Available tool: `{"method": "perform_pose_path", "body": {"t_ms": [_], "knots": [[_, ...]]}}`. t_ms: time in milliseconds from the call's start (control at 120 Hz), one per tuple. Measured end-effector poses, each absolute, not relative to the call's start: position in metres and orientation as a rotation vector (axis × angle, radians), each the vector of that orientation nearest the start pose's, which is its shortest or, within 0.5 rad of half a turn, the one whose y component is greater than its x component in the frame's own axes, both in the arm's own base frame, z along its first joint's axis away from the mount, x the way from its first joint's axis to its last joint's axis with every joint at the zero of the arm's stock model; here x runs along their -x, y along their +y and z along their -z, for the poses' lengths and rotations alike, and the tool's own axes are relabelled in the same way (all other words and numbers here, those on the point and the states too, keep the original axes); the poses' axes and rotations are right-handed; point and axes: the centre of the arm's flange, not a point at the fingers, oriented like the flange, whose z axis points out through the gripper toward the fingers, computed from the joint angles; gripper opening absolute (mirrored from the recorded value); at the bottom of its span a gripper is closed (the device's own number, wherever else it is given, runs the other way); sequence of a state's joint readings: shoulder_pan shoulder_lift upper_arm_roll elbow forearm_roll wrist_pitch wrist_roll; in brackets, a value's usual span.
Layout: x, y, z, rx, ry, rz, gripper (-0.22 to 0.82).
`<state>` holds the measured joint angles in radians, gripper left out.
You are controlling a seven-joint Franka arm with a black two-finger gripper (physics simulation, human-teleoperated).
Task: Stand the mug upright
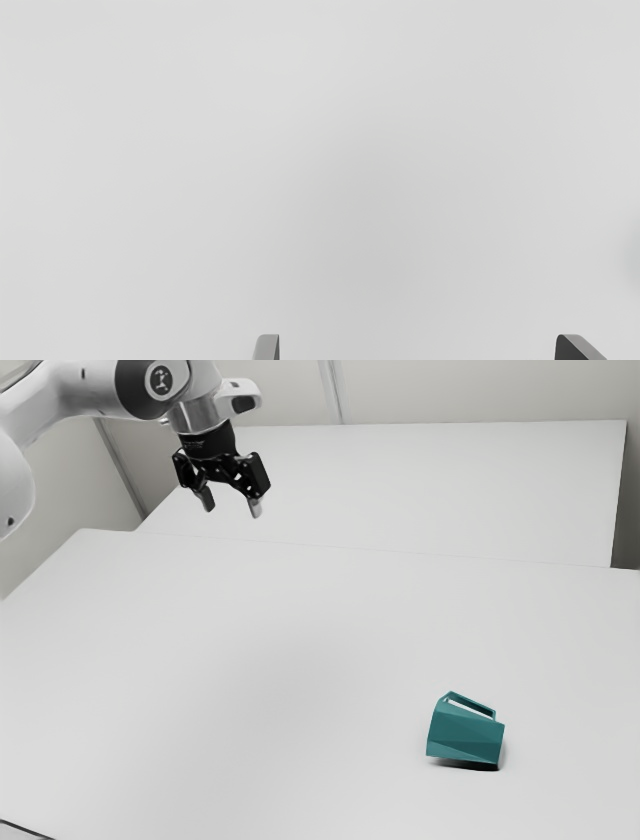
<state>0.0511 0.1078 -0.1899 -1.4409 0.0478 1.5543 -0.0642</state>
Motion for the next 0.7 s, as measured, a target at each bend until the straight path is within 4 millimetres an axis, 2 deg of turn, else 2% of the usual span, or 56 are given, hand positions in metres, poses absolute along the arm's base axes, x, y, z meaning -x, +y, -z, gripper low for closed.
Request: {"method": "perform_pose_path", "body": {"t_ms": [267, 467, 608, 700], "knots": [[-0.581, -0.063, -0.626, 3.153, 0.071, 0.014, 0.6], [-0.573, -0.044, -0.612, 3.299, -0.029, -0.073, 0.6], [-0.564, -0.045, -0.583, 3.404, -0.088, -0.208, 0.6], [-0.561, -0.047, -0.554, 3.476, -0.138, -0.327, 0.6]]}}
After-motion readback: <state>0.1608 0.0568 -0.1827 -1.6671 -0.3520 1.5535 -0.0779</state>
